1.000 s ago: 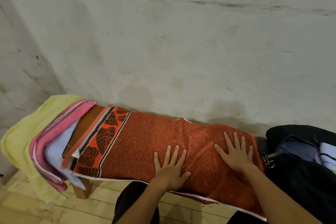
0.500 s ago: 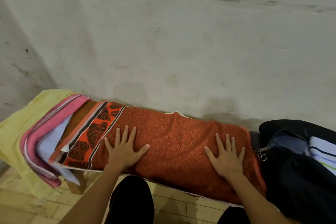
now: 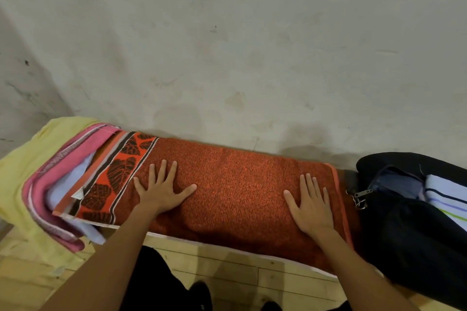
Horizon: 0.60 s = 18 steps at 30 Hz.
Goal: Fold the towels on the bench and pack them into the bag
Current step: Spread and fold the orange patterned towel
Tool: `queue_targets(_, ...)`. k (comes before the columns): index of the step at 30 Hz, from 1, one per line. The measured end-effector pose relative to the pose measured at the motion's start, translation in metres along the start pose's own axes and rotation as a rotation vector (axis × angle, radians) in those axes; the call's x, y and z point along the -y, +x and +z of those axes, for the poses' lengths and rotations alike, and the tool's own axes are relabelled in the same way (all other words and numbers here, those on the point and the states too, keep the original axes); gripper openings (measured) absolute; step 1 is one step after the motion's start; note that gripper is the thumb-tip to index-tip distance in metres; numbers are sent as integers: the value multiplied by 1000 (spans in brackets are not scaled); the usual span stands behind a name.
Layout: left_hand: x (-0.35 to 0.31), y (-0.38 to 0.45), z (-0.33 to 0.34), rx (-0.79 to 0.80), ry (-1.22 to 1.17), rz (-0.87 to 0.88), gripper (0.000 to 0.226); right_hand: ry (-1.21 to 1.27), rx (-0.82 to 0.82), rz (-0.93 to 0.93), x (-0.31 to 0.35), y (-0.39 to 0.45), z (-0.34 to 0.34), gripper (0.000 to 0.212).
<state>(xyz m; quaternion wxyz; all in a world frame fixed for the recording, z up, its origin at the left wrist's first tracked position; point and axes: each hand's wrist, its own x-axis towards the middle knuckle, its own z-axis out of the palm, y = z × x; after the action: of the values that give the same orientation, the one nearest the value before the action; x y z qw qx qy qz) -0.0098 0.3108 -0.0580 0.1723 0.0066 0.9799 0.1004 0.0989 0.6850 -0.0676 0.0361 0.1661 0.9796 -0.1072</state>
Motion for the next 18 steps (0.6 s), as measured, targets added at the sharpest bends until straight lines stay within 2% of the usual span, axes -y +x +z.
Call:
queue_targets(5,0,-6,3,6,7,7,106,-57,29,40,-7,-11,-2,81)
queue_targets(10,-4,-14,8,-52,10,26,101,-63,-75,64,-12,-25,-8,77)
queue_targets(14,-2,-19,13,-96,45,51,96,54,-4,130,-24,-38,-6,78)
queue_targets(18,10,-14,6,-34,69,25,97,-14,37,51,-25,-45,0,81)
